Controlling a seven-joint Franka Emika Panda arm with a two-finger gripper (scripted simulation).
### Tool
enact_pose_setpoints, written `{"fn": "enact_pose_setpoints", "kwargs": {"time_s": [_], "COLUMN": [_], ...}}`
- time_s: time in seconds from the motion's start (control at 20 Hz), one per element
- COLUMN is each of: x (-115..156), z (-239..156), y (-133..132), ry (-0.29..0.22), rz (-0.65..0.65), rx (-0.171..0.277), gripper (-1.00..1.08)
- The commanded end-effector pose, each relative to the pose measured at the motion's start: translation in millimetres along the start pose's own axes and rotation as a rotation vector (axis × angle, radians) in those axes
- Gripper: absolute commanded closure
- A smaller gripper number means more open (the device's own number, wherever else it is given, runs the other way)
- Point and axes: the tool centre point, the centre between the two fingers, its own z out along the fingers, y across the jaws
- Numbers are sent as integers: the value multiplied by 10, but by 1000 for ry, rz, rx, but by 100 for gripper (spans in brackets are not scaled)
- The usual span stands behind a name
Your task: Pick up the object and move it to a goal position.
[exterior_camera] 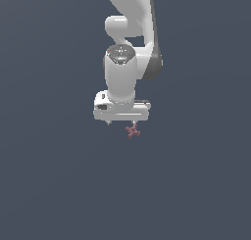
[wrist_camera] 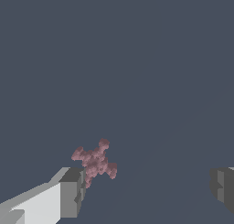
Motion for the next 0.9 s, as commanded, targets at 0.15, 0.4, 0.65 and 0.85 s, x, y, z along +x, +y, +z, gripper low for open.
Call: {"fn": "enact_pose_setpoints", "kwargs": {"time_s": [0.15,0.4,0.65,0.85], "x": [10,60,64,29], "z": [-3,-26,-28,45], "y": [16,94,100,43], "ry": [3,15,16,13], "rz": [-7,-37,-40,-66], "rx": [-4,-22,-23,-20], "gripper": [-92,-92,-92,-92]}}
